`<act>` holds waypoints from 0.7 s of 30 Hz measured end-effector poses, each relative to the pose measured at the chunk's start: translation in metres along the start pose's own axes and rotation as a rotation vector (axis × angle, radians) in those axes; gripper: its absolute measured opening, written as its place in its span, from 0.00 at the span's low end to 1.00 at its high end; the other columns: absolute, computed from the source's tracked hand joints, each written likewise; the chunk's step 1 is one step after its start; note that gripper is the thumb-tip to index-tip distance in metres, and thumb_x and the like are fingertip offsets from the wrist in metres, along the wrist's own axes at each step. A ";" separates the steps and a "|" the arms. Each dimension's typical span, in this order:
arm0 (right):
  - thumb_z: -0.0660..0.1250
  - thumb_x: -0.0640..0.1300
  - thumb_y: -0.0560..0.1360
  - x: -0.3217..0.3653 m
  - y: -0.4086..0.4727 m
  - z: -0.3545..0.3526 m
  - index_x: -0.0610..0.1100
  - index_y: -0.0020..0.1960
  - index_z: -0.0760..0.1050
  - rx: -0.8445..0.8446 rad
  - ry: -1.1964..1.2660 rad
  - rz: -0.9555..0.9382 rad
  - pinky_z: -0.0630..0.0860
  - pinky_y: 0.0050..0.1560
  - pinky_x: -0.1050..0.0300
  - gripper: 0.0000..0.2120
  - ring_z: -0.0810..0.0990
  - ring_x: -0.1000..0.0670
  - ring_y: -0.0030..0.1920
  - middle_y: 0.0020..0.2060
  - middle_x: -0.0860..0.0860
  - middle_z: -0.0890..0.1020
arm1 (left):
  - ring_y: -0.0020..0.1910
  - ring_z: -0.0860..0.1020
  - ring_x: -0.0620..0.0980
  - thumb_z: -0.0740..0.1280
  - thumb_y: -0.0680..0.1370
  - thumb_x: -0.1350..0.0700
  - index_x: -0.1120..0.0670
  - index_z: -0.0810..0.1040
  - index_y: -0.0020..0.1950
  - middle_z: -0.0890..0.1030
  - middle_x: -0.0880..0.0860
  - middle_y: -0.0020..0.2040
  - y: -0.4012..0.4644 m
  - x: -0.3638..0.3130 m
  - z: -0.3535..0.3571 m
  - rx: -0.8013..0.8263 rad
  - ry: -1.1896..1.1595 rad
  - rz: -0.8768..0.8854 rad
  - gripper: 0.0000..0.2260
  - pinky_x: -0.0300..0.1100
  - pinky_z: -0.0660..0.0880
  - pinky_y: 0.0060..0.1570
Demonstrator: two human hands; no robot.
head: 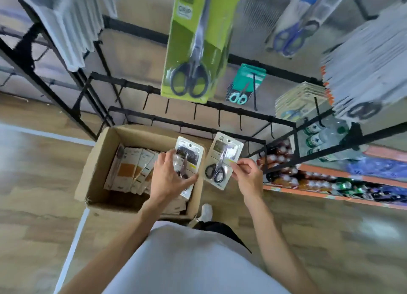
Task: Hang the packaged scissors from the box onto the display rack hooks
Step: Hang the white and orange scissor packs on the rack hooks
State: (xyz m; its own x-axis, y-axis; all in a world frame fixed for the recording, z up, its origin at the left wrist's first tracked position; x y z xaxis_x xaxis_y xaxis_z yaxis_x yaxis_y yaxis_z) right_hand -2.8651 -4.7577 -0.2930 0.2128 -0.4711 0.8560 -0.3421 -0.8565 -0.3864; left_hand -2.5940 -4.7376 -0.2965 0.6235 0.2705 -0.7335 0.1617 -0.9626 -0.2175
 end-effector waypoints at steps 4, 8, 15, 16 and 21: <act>0.75 0.41 0.74 0.000 0.027 -0.052 0.46 0.48 0.79 -0.027 0.057 -0.028 0.84 0.47 0.50 0.05 0.85 0.46 0.47 0.44 0.47 0.85 | 0.58 0.69 0.47 0.78 0.64 0.36 0.53 0.64 0.73 0.69 0.54 0.64 0.009 -0.048 0.031 -0.004 0.036 0.031 0.44 0.43 0.72 0.56; 0.74 0.44 0.76 0.001 0.062 -0.116 0.46 0.50 0.80 -0.023 0.138 -0.033 0.80 0.54 0.55 0.05 0.83 0.49 0.52 0.46 0.50 0.85 | 0.57 0.70 0.49 0.79 0.64 0.37 0.54 0.65 0.69 0.70 0.53 0.61 0.015 -0.097 0.073 0.002 0.038 0.064 0.42 0.49 0.75 0.57; 0.77 0.51 0.69 -0.008 0.114 -0.207 0.51 0.44 0.82 -0.108 0.262 -0.007 0.77 0.60 0.37 0.08 0.84 0.42 0.52 0.45 0.47 0.86 | 0.57 0.71 0.51 0.79 0.64 0.39 0.52 0.65 0.70 0.70 0.54 0.61 0.028 -0.169 0.130 -0.034 0.074 0.127 0.41 0.47 0.75 0.53; 0.77 0.54 0.66 -0.010 0.120 -0.215 0.50 0.43 0.82 -0.112 0.296 0.003 0.77 0.59 0.36 0.11 0.84 0.42 0.51 0.45 0.46 0.86 | 0.58 0.71 0.52 0.78 0.64 0.38 0.52 0.65 0.70 0.70 0.54 0.62 0.028 -0.177 0.136 -0.033 0.080 0.139 0.42 0.48 0.76 0.55; 0.76 0.57 0.61 -0.009 0.142 -0.237 0.53 0.38 0.81 -0.133 0.406 0.044 0.77 0.57 0.39 0.11 0.82 0.42 0.48 0.46 0.44 0.85 | 0.58 0.68 0.47 0.78 0.64 0.37 0.52 0.63 0.72 0.69 0.53 0.63 0.033 -0.212 0.155 -0.039 0.087 0.180 0.43 0.46 0.74 0.54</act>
State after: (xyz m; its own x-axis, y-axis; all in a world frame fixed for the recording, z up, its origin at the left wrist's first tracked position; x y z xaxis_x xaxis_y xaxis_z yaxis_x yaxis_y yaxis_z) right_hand -3.1327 -4.8252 -0.2739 -0.1730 -0.3627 0.9157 -0.4638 -0.7902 -0.4006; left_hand -2.8401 -4.8238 -0.2478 0.7082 0.0931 -0.6998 0.0697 -0.9956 -0.0618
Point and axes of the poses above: each hand's wrist, its own y-axis towards the middle knuckle, its own z-axis out of the palm, x = y × z, the point moved 9 cm from there along y, towards the middle knuckle
